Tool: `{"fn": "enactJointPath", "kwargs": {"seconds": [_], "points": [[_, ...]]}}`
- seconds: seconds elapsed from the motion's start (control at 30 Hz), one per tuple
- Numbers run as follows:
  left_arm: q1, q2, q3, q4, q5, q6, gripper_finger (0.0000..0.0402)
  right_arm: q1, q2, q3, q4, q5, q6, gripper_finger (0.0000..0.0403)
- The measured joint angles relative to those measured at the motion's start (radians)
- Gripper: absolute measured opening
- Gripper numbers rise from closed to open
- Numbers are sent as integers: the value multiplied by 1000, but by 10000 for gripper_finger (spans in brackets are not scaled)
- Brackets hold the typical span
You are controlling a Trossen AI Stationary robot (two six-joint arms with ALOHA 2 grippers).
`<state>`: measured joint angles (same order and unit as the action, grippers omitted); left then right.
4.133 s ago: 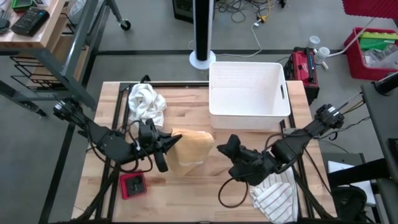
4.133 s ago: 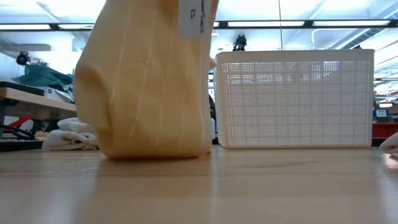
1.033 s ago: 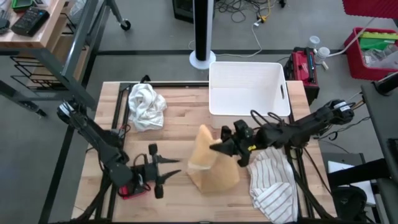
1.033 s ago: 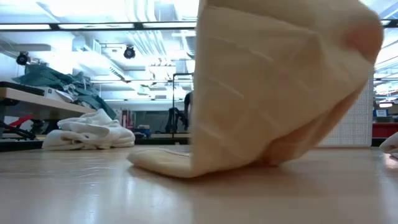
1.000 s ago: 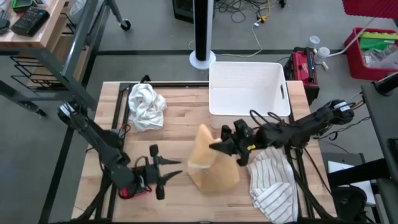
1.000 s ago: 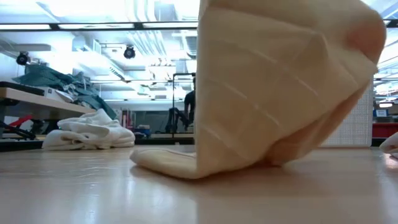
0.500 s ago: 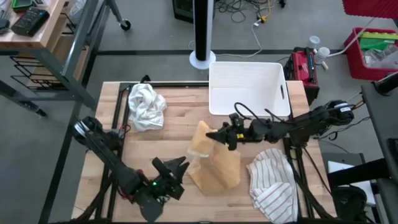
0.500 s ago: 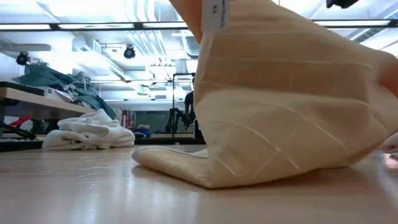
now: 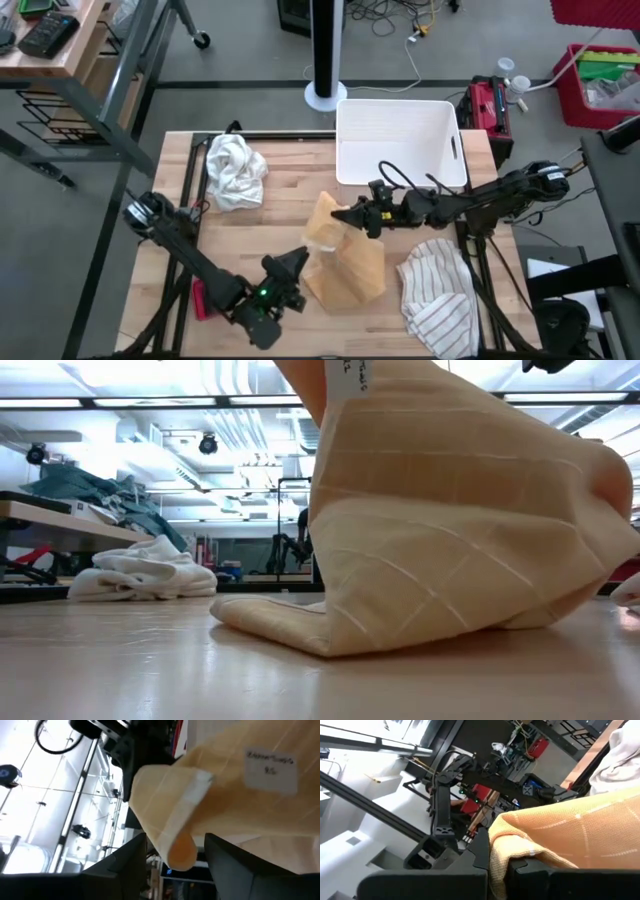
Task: Fold towel
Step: Fold the yellow kitchen towel
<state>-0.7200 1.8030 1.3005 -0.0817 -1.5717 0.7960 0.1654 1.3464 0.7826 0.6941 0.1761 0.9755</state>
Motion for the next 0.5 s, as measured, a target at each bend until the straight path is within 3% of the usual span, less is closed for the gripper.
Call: {"fn": "enactJointPath", "kwargs": {"seconds": [0.2,0.5], "points": [[56,0,-2,-1,0,81,179,0,0,0,0,0,-11,0],[69,-1,-2,12,1,83,154,-1,0,0,-2,4,-37,0]]}}
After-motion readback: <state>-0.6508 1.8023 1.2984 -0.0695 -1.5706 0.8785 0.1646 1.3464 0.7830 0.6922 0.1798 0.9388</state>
